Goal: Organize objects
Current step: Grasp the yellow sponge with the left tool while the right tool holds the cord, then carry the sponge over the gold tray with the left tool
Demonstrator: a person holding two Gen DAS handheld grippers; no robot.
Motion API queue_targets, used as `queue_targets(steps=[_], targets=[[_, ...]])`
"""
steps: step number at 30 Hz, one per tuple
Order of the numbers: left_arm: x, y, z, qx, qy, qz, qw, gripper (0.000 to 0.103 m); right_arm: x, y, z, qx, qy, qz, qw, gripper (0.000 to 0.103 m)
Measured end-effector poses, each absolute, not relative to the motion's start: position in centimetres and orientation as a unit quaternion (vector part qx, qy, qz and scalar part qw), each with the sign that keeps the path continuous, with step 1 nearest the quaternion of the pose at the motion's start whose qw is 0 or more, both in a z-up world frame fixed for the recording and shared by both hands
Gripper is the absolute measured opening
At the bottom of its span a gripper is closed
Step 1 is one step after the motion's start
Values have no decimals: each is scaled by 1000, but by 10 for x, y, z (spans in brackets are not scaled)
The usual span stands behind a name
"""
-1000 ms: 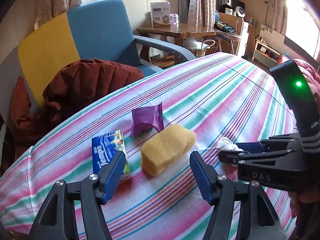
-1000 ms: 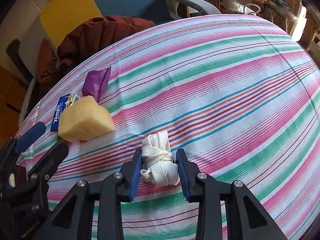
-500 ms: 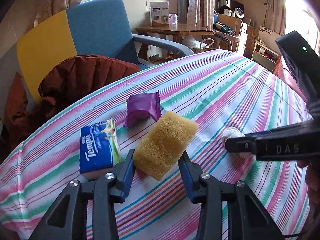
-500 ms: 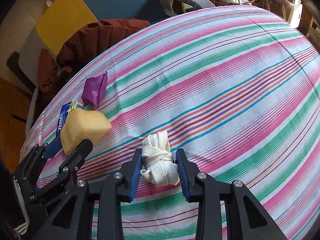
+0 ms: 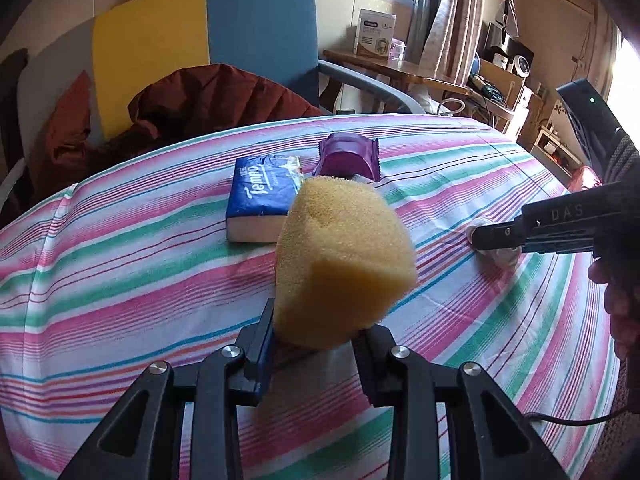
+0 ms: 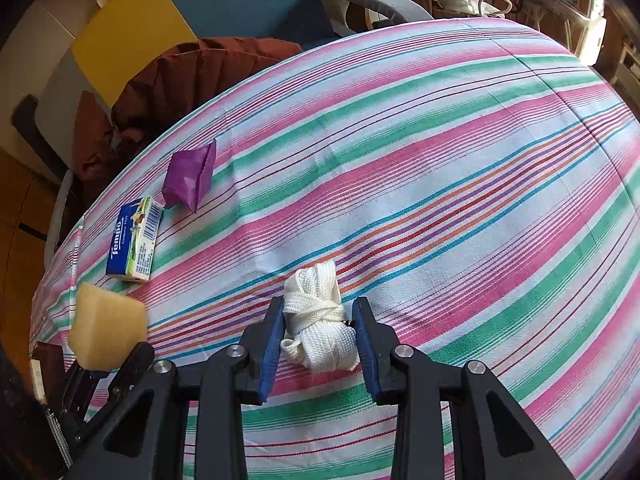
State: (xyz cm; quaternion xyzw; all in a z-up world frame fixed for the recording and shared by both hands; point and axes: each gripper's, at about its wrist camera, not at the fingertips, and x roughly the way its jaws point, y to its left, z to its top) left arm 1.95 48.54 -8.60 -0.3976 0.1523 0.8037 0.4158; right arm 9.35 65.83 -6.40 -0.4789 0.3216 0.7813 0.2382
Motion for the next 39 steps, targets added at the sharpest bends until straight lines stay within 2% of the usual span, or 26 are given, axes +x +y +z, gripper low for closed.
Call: queue_targets(steps=[8, 16, 21, 32, 39], targets=[[28, 443, -84, -400, 119, 823, 385, 34, 87, 631, -59, -481, 283, 799, 224, 33], [31, 407, -83, -406, 80, 830, 374, 34, 83, 593, -46, -470, 243, 835, 149, 33], [36, 386, -84, -408, 64, 830, 375, 34, 74, 570, -61, -469, 236, 846, 94, 33], [47, 347, -79, -420, 58, 822, 380, 34, 54, 560, -82, -483, 201, 846, 98, 33], [42, 303, -64, -426, 20, 824, 373, 33, 50, 557, -83, -486, 180, 849, 98, 34]])
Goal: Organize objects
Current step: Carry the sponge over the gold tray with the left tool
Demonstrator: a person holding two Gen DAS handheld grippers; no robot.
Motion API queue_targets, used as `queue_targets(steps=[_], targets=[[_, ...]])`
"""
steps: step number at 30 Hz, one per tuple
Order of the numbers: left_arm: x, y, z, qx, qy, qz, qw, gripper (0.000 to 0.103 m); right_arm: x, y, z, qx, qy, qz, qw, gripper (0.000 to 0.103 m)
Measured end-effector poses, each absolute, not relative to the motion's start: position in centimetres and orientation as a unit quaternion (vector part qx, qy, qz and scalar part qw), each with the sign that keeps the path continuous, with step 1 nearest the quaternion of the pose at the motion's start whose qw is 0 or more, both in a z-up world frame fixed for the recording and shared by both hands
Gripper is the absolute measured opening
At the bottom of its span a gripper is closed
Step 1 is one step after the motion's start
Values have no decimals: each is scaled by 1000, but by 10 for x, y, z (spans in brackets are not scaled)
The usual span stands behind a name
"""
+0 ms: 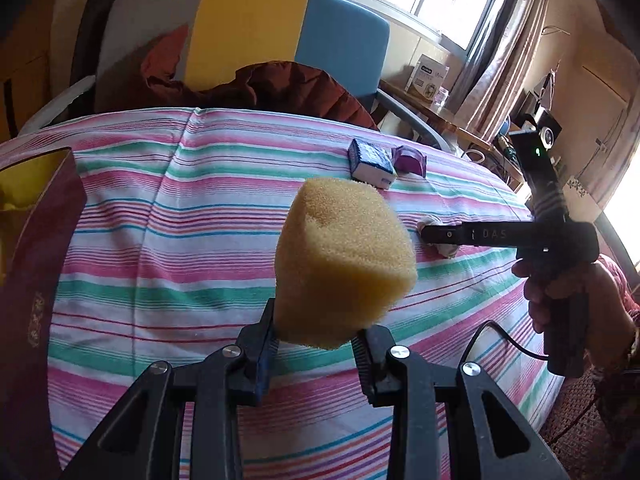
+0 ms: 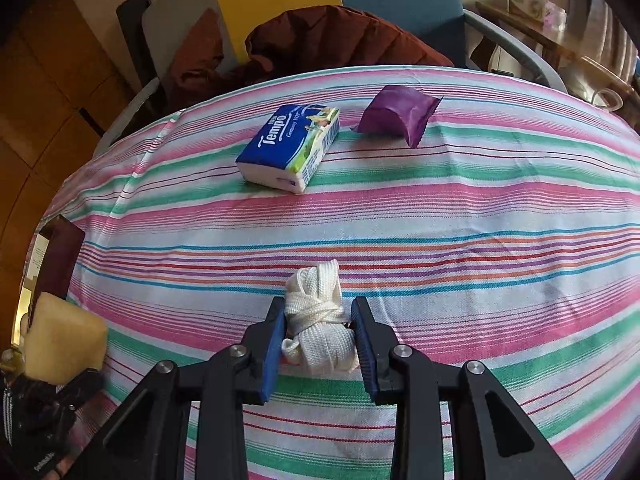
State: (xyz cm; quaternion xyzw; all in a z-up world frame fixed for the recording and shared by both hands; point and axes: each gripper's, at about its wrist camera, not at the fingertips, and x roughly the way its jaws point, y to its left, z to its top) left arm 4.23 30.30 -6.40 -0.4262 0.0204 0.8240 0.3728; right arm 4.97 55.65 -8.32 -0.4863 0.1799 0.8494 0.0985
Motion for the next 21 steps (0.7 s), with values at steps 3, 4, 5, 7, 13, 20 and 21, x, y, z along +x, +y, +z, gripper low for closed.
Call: queue_targets(steps=[3, 4, 5, 7, 13, 20, 21], targets=[[32, 279, -54, -427, -7, 832, 356, 34, 50, 555, -83, -485, 171, 852, 101, 34], [27, 271, -51, -427, -19, 833, 350, 33, 49, 554, -84, -485, 167, 852, 102, 34], [22, 261, -48, -429, -31, 835, 344, 33, 49, 553, -84, -485, 164, 853, 103, 34], [13, 243, -42, -429, -52, 839, 330, 33, 49, 552, -84, -484, 160, 854, 105, 34], [-20, 199, -34, -435, -92, 844, 301, 34, 49, 548, -85, -481, 146, 857, 112, 34], [-60, 163, -34, -451, -125, 839, 279, 34, 49, 547, -85, -476, 131, 861, 120, 34], [-64, 161, -32, -448, -117, 846, 265, 34, 49, 547, -85, -475, 128, 862, 120, 34]])
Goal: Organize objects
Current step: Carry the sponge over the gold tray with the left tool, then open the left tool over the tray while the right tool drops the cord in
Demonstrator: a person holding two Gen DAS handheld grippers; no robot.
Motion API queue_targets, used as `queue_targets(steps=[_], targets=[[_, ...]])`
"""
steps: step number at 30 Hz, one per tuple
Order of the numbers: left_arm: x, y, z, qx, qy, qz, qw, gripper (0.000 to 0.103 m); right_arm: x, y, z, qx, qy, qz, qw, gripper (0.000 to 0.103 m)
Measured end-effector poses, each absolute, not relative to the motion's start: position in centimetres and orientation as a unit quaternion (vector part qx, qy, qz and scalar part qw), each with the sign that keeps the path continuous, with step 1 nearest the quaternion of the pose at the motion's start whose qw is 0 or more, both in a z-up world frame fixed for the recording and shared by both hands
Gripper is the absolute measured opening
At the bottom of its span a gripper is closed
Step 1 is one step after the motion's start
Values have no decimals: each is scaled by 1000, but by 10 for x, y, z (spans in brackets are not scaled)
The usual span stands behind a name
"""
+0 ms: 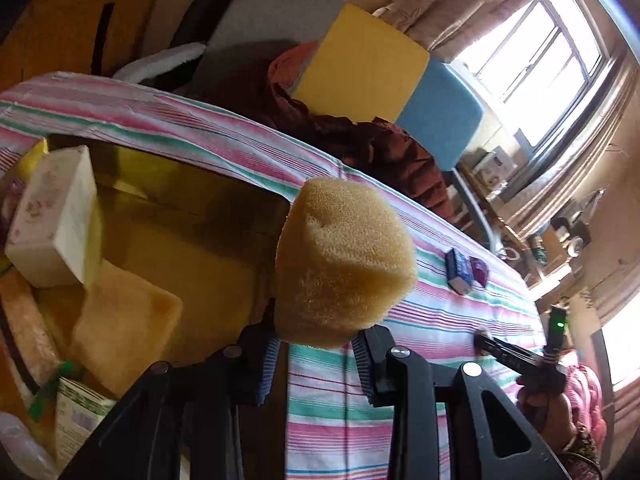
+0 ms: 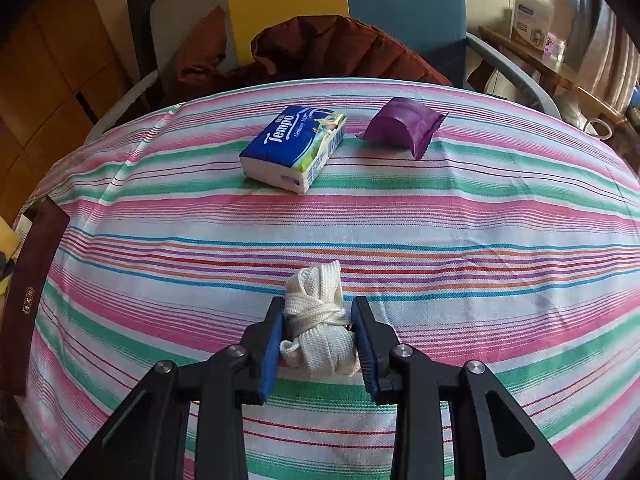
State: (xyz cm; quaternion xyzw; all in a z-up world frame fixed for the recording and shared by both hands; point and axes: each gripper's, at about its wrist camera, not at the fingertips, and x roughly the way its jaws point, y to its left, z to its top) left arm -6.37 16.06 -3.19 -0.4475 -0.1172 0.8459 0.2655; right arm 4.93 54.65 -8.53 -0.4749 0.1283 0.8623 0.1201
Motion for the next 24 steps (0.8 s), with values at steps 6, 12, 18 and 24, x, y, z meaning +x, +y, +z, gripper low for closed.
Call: queue_targets(steps=[6, 12, 18, 24], targets=[[-93, 131, -40, -463, -175, 836, 237, 34, 52, 546, -85, -470, 125, 865, 125, 34], [-125, 106, -55, -494, -199, 826, 184, 40, 52, 542, -86, -465, 117, 868, 127, 36], [-138, 91, -60, -505, -204, 827, 140, 48, 53, 541, -87, -461, 112, 870, 130, 36], [-118, 87, -58, -485, -207, 838, 142, 48, 55, 538, -87, -456, 104, 873, 140, 36]])
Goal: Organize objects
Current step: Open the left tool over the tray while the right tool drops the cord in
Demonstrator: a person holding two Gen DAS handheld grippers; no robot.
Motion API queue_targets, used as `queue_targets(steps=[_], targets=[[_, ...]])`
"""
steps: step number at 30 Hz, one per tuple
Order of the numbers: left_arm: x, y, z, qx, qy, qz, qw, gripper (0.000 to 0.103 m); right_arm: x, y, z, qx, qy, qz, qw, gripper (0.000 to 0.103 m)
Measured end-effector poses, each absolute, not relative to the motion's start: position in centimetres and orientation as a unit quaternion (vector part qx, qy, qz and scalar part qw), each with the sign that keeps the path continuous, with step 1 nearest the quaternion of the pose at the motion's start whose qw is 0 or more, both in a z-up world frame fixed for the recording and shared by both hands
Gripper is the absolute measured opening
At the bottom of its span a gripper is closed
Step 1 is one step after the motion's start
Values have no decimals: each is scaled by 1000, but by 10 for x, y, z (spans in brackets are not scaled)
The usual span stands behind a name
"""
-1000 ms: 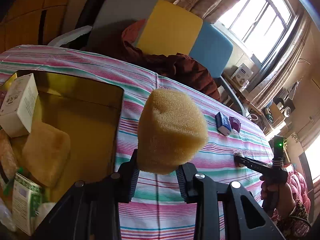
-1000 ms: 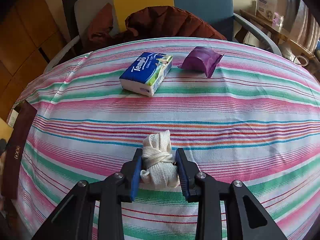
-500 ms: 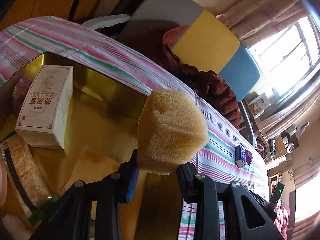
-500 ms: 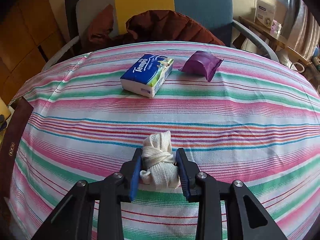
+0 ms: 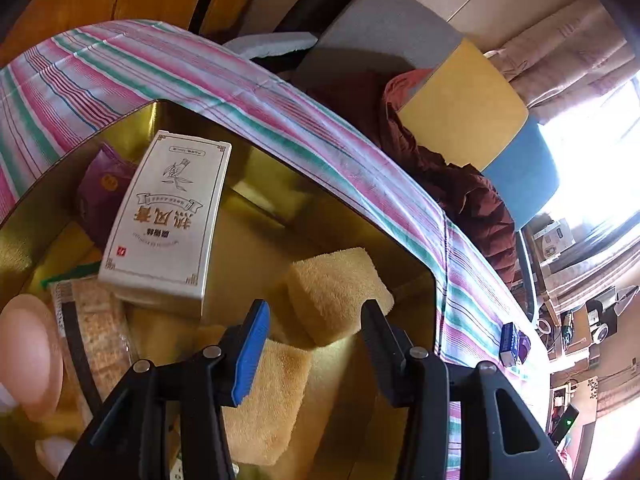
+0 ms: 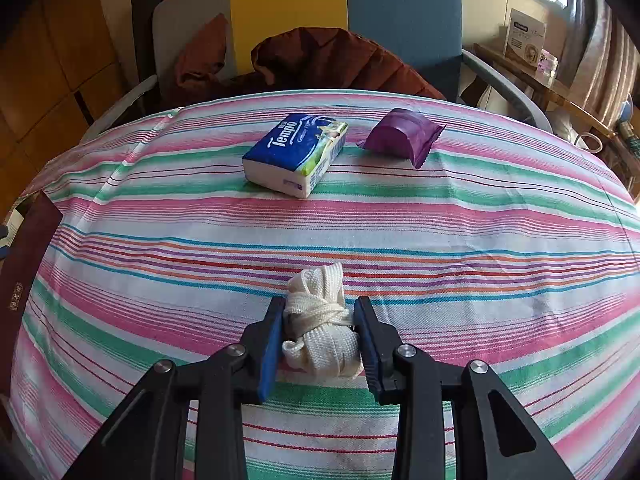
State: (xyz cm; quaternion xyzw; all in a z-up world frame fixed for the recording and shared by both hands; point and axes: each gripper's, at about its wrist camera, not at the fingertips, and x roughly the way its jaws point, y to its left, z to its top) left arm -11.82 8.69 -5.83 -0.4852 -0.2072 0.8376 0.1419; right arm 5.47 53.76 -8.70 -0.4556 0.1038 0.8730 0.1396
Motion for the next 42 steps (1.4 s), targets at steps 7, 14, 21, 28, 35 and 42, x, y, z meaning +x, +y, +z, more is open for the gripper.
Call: queue_targets(steps=[7, 14, 21, 28, 35, 42], targets=[[-88, 99, -43, -447, -166, 862, 171, 48, 57, 535, -86, -452, 110, 870, 162, 36], [-53, 95, -30, -419, -137, 874, 205, 48, 67, 512, -79, -455, 137, 866, 159, 34], [-40, 81, -27, -407, -146, 876, 214, 48, 58, 436, -66, -461, 132, 875, 66, 33], [-34, 56, -27, -407, -169, 875, 201, 48, 41, 339, -36, -442, 105, 890, -49, 33], [-30, 36, -32, -408, -179, 874, 192, 48, 25, 259, -3, -415, 79, 897, -131, 33], [-26, 23, -32, -403, -184, 876, 188, 48, 9, 200, 0, -410, 33, 898, -157, 35]])
